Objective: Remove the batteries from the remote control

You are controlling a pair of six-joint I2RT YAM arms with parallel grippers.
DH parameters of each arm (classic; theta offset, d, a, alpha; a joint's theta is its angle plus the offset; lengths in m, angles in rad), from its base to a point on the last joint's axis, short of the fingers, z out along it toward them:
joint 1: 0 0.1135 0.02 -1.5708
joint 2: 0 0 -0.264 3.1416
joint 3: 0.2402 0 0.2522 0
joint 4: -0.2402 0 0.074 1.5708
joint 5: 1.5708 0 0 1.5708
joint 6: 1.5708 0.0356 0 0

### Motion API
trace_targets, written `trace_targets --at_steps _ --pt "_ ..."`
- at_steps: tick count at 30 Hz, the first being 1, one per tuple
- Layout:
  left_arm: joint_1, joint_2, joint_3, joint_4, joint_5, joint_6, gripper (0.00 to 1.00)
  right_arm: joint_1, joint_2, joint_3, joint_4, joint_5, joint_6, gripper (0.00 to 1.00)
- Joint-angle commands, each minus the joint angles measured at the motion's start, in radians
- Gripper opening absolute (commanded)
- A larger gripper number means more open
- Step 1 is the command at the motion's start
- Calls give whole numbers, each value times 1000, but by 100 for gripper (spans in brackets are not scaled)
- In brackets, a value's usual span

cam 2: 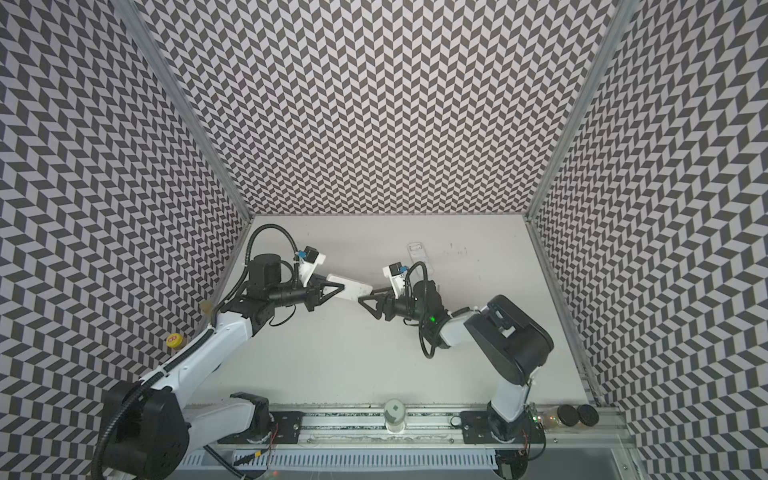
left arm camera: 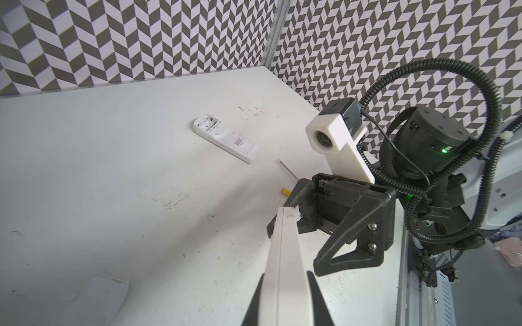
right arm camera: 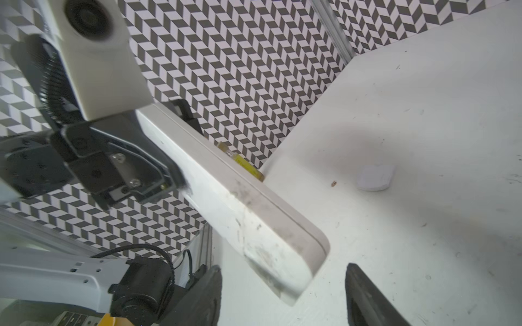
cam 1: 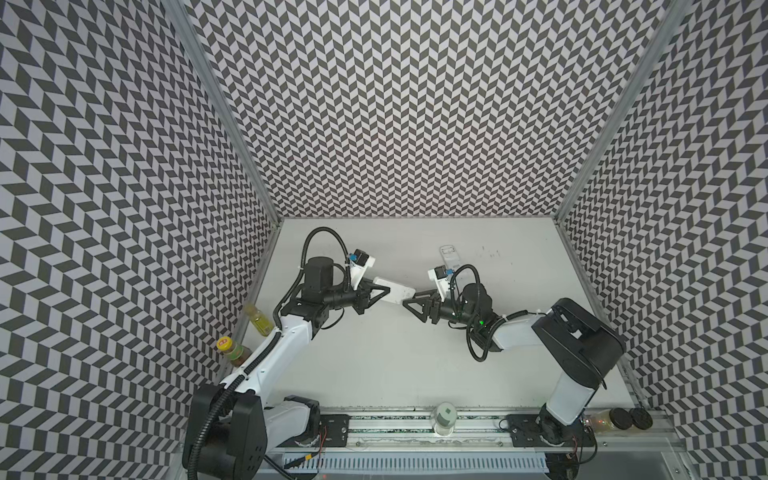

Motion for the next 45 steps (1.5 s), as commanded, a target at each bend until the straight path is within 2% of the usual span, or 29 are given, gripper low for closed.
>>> trace_targets --at_steps 1,5,11,15,19,24,29,34,40,45 --pt "3 -1 -2 59 82 -14 0 -4 8 19 117 -49 42 65" --pt "-2 -3 -13 63 63 1 0 -5 17 39 75 -46 10 56" --pt "-6 -13 -15 48 50 21 0 -7 21 25 106 -34 42 40" --pt "-6 -21 -4 33 60 21 0 -21 15 10 93 -4 67 24" --pt "-12 -30 -22 38 33 37 0 -31 -4 -11 78 13 40 19" --pt "-6 -25 -9 22 -8 38 0 -36 -28 -33 91 -4 51 16" --pt "-12 -16 -14 30 -225 -64 0 -43 -62 -65 70 9 39 16" --pt "-16 -6 -43 69 -230 -97 0 -43 -70 -72 65 -7 43 17" --pt "-20 3 -48 83 -208 -102 0 -43 -78 -63 71 -22 63 33" --pt "-26 -1 -35 61 -215 -93 0 -42 -82 -63 54 -18 63 34"
